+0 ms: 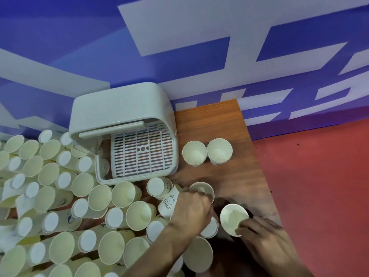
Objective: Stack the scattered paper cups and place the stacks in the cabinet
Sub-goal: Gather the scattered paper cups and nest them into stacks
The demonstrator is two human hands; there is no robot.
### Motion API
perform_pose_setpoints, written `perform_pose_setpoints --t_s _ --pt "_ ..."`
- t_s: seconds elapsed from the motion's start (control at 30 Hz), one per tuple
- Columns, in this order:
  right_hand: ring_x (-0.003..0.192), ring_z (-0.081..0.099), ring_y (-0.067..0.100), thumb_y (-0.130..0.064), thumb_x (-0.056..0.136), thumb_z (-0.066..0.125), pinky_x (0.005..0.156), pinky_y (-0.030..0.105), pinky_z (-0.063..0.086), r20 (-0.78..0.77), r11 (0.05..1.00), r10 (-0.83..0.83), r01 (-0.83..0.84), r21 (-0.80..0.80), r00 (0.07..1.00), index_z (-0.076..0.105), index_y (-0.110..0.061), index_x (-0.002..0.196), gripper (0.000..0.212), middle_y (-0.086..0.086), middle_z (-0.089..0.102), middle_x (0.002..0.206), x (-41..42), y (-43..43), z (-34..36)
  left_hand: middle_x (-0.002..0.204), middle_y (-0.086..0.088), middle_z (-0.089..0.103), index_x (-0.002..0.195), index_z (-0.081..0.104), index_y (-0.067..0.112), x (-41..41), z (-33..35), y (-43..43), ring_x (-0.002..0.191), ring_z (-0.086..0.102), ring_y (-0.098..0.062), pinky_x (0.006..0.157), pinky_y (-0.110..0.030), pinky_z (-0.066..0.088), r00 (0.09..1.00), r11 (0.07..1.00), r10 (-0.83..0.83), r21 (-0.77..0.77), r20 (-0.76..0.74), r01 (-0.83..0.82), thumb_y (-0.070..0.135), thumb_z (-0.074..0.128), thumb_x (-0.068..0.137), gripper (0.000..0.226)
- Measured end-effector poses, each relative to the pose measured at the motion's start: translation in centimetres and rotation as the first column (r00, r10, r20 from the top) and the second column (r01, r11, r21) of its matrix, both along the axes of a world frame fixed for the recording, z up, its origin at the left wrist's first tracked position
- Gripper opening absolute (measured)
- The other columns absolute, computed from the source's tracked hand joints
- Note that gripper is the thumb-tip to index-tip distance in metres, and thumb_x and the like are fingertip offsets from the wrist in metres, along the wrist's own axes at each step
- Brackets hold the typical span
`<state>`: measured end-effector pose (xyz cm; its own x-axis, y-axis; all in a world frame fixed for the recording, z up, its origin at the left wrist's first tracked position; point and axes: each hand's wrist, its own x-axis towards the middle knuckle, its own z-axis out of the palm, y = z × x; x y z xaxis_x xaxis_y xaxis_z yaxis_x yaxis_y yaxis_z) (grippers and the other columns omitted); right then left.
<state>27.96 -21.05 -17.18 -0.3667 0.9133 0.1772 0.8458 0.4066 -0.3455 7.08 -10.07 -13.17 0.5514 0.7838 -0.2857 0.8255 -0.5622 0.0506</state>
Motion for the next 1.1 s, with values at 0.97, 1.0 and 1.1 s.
perform_pose_setpoints --t_s 0.97,1.0,1.1 --pt "0.090 0.062 0.019 -0.013 0.096 0.062 0.066 0.036 0.054 -0.313 0.982 -0.166 0.186 0.037 0.935 0.075 -0.016 0.104 0.016 -0.007 0.067 0.100 -1.1 14.3 4.1 0.055 0.001 0.051 0.055 0.055 0.021 -1.8 6.3 7.4 0.054 0.048 -0.025 0.063 -0.033 0.018 0.984 0.954 0.154 0.244 0.092 -0.173 0.015 0.070 0.071 0.022" --pt "0.090 0.062 0.019 -0.014 0.096 0.061 0.066 0.037 0.054 -0.301 0.983 -0.164 0.181 0.028 0.939 0.074 -0.016 0.104 0.016 -0.008 0.067 0.100 -1.1 14.4 3.9 0.054 0.001 0.051 0.054 0.055 0.021 -1.8 6.0 7.4 0.053 0.048 -0.024 0.062 -0.033 0.018 0.985 0.959 0.160 0.224 0.069 -0.172 0.014 0.072 0.068 0.023" --pt "0.091 0.063 0.018 -0.017 0.095 0.062 0.069 0.036 0.054 -0.269 0.983 -0.175 0.181 -0.004 0.947 0.073 -0.018 0.106 0.016 -0.010 0.067 0.102 -0.9 14.5 3.4 0.055 0.001 0.053 0.053 0.057 0.021 -1.9 5.0 7.6 0.053 0.051 -0.024 0.060 -0.031 0.023 0.987 0.974 0.155 0.160 0.031 -0.158 0.012 0.077 0.054 0.022"
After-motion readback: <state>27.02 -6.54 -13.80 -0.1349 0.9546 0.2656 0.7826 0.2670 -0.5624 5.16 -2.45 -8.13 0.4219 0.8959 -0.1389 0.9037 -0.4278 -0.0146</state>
